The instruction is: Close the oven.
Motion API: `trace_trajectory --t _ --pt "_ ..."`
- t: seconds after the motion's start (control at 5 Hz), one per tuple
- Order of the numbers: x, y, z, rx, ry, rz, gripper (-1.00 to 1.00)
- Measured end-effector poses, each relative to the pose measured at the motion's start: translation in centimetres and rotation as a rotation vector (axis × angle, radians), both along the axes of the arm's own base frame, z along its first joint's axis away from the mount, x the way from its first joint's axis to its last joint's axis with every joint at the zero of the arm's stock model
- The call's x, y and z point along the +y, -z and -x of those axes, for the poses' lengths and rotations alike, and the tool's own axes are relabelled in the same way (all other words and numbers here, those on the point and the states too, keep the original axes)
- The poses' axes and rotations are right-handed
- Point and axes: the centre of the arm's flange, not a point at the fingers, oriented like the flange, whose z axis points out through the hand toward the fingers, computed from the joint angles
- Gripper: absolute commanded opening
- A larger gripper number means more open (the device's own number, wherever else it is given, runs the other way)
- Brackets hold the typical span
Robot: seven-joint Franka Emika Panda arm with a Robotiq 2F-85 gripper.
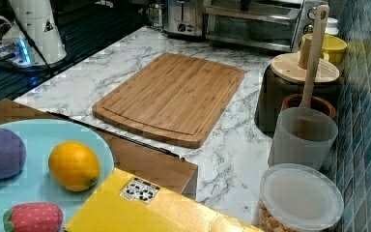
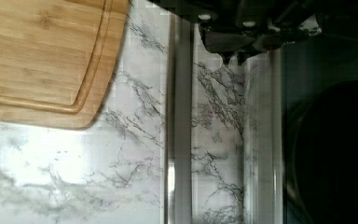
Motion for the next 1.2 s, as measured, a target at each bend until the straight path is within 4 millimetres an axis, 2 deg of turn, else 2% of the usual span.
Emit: trace_trajectory --t 0.2,0.4,0.6,0.8,1.0,1.2 --pt "3.8 -1.5 0.9 -0.043 -0.069 0.127 -1.00" --pt "8.0 -2.6 2.6 -0.078 -0.138 0.249 -1.00" --pt "12.2 -3.1 4.8 -0.124 -0.136 0.301 -1.00" --pt "14.5 -3.1 6.4 -0.126 -0.135 0.302 -1.00" --pt "13.6 -3.4 6.0 -0.135 -0.074 0.303 -1.00" --pt "11.8 -4.3 5.3 -0.191 0.004 0.279 -1.00"
